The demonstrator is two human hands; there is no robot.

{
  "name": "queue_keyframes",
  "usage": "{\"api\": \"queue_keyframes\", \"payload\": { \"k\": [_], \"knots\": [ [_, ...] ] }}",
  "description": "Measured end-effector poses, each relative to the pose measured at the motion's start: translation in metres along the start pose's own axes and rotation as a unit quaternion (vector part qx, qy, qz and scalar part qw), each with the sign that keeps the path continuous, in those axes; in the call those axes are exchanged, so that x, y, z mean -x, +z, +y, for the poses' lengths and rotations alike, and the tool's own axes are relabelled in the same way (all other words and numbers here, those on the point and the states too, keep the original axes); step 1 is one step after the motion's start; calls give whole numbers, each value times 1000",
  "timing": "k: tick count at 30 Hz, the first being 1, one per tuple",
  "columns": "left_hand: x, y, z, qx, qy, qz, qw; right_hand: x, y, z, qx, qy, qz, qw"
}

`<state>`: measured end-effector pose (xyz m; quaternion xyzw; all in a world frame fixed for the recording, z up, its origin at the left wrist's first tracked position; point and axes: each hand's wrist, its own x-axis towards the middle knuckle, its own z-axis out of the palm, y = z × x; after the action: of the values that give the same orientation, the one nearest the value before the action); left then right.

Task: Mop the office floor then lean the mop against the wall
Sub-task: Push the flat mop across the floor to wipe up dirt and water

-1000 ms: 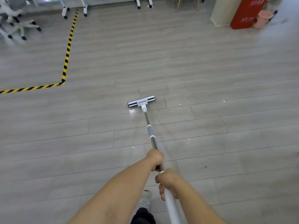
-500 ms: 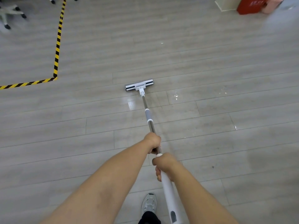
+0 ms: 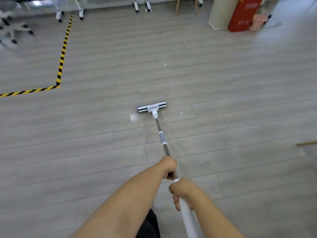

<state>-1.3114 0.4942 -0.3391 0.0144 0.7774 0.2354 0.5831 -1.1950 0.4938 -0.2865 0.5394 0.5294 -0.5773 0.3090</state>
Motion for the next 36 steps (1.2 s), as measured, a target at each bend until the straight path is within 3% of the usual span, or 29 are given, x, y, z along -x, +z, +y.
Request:
{"api": "queue_keyframes", "payload": {
  "k": [9, 15, 24, 36],
  "knots": [
    [161, 152, -137, 13, -22, -28, 999, 126, 24, 217, 28, 2, -21, 999],
    [202, 190, -176, 24, -12, -11, 1000, 174, 34, 269, 2, -13, -27, 1000],
    [174, 143, -163, 44, -1, 16, 999, 155, 54, 217, -52, -9, -14, 999],
    [80, 24, -59, 73, 19, 34, 997, 89, 26, 48, -106, -6, -45, 993]
  ]
}}
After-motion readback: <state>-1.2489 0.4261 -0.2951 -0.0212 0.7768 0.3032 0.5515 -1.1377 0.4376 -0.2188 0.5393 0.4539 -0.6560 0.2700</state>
